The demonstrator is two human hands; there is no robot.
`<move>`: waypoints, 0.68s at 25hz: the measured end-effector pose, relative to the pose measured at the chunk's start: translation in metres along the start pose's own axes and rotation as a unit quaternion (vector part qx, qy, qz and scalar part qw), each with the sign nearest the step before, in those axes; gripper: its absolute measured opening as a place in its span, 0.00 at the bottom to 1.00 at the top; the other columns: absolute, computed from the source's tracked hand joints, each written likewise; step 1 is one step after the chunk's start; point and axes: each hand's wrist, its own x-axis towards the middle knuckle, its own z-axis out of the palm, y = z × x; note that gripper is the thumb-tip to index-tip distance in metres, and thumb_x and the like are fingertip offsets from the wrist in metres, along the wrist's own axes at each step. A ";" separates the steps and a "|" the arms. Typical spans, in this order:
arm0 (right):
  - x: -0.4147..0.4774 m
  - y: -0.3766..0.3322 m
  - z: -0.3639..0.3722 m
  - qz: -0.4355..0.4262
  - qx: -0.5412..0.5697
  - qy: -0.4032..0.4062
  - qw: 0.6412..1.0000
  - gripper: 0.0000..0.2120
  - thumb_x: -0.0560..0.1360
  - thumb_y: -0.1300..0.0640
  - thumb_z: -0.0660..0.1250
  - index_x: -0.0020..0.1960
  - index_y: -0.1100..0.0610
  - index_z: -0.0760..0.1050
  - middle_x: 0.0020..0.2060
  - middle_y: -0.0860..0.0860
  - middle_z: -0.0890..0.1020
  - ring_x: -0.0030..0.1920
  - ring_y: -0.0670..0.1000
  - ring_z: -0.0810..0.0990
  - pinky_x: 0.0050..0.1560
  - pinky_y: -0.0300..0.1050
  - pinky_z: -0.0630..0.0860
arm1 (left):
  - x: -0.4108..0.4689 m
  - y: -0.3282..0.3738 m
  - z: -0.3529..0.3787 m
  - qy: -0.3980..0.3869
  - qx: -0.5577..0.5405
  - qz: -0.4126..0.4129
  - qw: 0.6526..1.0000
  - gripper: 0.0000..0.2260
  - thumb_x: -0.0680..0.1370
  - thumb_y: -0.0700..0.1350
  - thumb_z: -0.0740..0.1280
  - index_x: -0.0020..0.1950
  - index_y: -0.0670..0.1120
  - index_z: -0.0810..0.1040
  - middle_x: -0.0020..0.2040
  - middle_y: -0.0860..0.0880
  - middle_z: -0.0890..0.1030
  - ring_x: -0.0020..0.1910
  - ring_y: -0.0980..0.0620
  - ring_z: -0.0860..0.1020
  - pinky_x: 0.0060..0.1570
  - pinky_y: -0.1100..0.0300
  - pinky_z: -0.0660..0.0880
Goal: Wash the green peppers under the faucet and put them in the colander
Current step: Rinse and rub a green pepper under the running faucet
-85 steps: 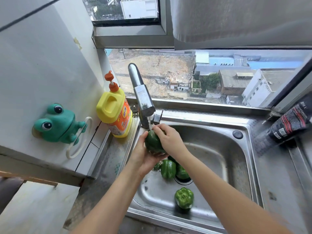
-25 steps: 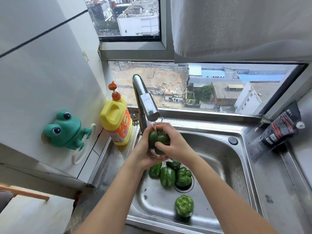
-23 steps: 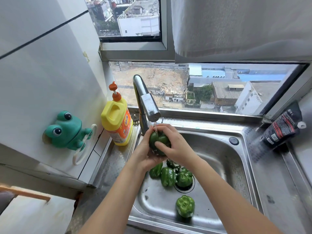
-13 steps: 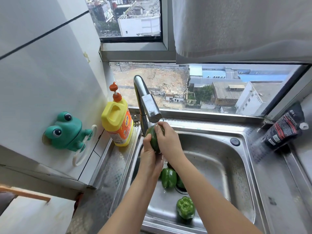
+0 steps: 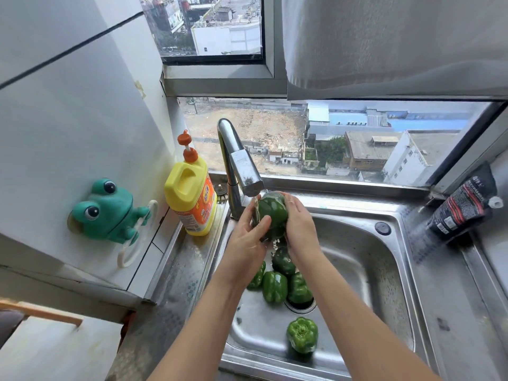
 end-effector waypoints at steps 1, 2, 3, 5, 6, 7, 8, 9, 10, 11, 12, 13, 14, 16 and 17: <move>0.000 -0.002 -0.001 -0.005 -0.023 -0.023 0.999 0.13 0.82 0.53 0.55 0.55 0.52 0.78 0.53 0.57 0.82 0.54 0.55 0.81 0.58 0.52 0.78 | 0.000 -0.003 0.000 0.017 -0.004 0.005 1.000 0.21 0.75 0.42 0.63 0.68 0.49 0.69 0.62 0.44 0.79 0.59 0.46 0.78 0.59 0.49 0.74; -0.004 -0.001 -0.002 -0.029 -0.032 -0.049 0.998 0.12 0.82 0.55 0.56 0.57 0.53 0.77 0.55 0.57 0.81 0.55 0.53 0.81 0.58 0.49 0.78 | 0.002 -0.004 0.001 0.041 -0.004 0.003 0.999 0.21 0.76 0.44 0.63 0.70 0.49 0.68 0.64 0.43 0.77 0.60 0.45 0.77 0.58 0.46 0.75; -0.009 0.001 -0.003 -0.058 -0.021 -0.081 0.995 0.11 0.81 0.56 0.57 0.60 0.53 0.75 0.56 0.57 0.80 0.55 0.52 0.80 0.58 0.46 0.78 | 0.006 -0.002 0.002 0.068 -0.005 -0.001 0.998 0.20 0.78 0.45 0.62 0.70 0.48 0.68 0.63 0.42 0.77 0.59 0.44 0.78 0.57 0.44 0.75; -0.016 0.005 -0.010 -0.099 0.010 -0.141 0.985 0.15 0.78 0.56 0.63 0.64 0.52 0.72 0.57 0.54 0.79 0.57 0.50 0.79 0.59 0.44 0.77 | 0.012 0.005 0.004 0.104 -0.003 -0.020 0.994 0.16 0.79 0.48 0.61 0.65 0.45 0.72 0.59 0.41 0.79 0.54 0.43 0.80 0.54 0.43 0.77; -0.017 0.005 -0.013 -0.113 -0.002 -0.165 0.980 0.19 0.75 0.56 0.68 0.65 0.51 0.71 0.57 0.53 0.79 0.57 0.49 0.79 0.59 0.44 0.77 | 0.014 0.009 0.005 0.120 -0.002 -0.034 0.992 0.15 0.79 0.50 0.61 0.62 0.43 0.75 0.56 0.40 0.81 0.52 0.43 0.81 0.52 0.44 0.78; -0.016 0.003 -0.014 -0.120 -0.039 -0.177 0.976 0.25 0.71 0.54 0.72 0.66 0.50 0.70 0.57 0.52 0.79 0.56 0.48 0.79 0.58 0.43 0.77 | 0.016 0.010 0.005 0.147 -0.007 -0.048 0.988 0.15 0.79 0.51 0.62 0.57 0.42 0.77 0.52 0.40 0.82 0.49 0.43 0.82 0.49 0.47 0.79; -0.017 0.002 -0.012 -0.125 -0.088 -0.170 0.974 0.28 0.67 0.52 0.74 0.66 0.49 0.70 0.56 0.50 0.79 0.56 0.47 0.79 0.57 0.41 0.77 | 0.017 0.010 0.006 0.176 -0.019 -0.055 0.983 0.15 0.79 0.52 0.62 0.54 0.42 0.79 0.48 0.41 0.83 0.46 0.44 0.83 0.46 0.49 0.80; -0.019 0.001 -0.007 -0.132 -0.142 -0.142 0.971 0.29 0.65 0.49 0.74 0.65 0.47 0.70 0.56 0.49 0.79 0.55 0.46 0.79 0.56 0.40 0.77 | 0.019 0.006 0.007 0.205 -0.027 -0.053 0.977 0.15 0.80 0.53 0.61 0.52 0.42 0.79 0.45 0.42 0.84 0.44 0.46 0.83 0.44 0.52 0.80; -0.020 0.000 -0.001 -0.140 -0.186 -0.100 0.967 0.29 0.64 0.46 0.73 0.63 0.46 0.71 0.54 0.47 0.79 0.54 0.46 0.79 0.55 0.39 0.77 | 0.020 0.001 0.009 0.222 -0.030 -0.041 0.974 0.16 0.80 0.53 0.60 0.53 0.41 0.79 0.44 0.44 0.84 0.43 0.48 0.83 0.43 0.54 0.80; -0.020 -0.001 0.005 -0.146 -0.208 -0.056 0.965 0.26 0.64 0.45 0.72 0.61 0.47 0.72 0.51 0.46 0.79 0.52 0.45 0.79 0.53 0.39 0.77 | 0.019 -0.003 0.013 0.235 -0.022 -0.021 0.972 0.17 0.81 0.53 0.59 0.56 0.41 0.78 0.44 0.45 0.84 0.43 0.49 0.83 0.43 0.55 0.79; -0.019 -0.003 0.010 -0.149 -0.217 -0.022 0.965 0.22 0.67 0.45 0.71 0.58 0.49 0.74 0.48 0.46 0.80 0.49 0.45 0.79 0.50 0.39 0.76 | 0.018 -0.008 0.017 0.246 0.000 0.007 0.969 0.18 0.81 0.53 0.58 0.57 0.41 0.78 0.45 0.45 0.83 0.45 0.49 0.83 0.45 0.55 0.79; -0.016 -0.007 0.014 -0.134 -0.234 -0.004 0.963 0.16 0.70 0.46 0.69 0.54 0.51 0.75 0.44 0.46 0.79 0.46 0.46 0.79 0.46 0.39 0.75 | 0.018 -0.012 0.018 0.254 0.040 0.044 0.965 0.17 0.81 0.53 0.57 0.57 0.42 0.78 0.47 0.45 0.83 0.46 0.49 0.82 0.47 0.54 0.79; -0.011 -0.011 0.017 -0.094 -0.254 0.006 0.963 0.13 0.73 0.45 0.67 0.50 0.54 0.76 0.40 0.47 0.79 0.43 0.49 0.78 0.43 0.41 0.74 | 0.018 -0.016 0.017 0.256 0.088 0.090 0.959 0.15 0.82 0.52 0.57 0.54 0.45 0.79 0.46 0.47 0.83 0.46 0.51 0.81 0.48 0.54 0.78; 0.001 -0.020 0.018 0.051 -0.220 0.011 0.974 0.18 0.75 0.42 0.62 0.44 0.58 0.76 0.38 0.52 0.79 0.41 0.54 0.78 0.44 0.47 0.77 | 0.016 -0.018 0.013 0.237 0.167 0.164 0.943 0.12 0.81 0.50 0.58 0.46 0.50 0.79 0.42 0.52 0.82 0.43 0.55 0.79 0.46 0.56 0.77; 0.004 -0.025 0.017 0.144 -0.158 -0.001 0.977 0.18 0.76 0.42 0.62 0.44 0.58 0.76 0.39 0.55 0.80 0.42 0.56 0.79 0.47 0.50 0.79 | 0.014 -0.018 0.010 0.223 0.184 0.175 0.941 0.11 0.81 0.50 0.59 0.44 0.52 0.80 0.40 0.53 0.81 0.42 0.55 0.79 0.46 0.55 0.77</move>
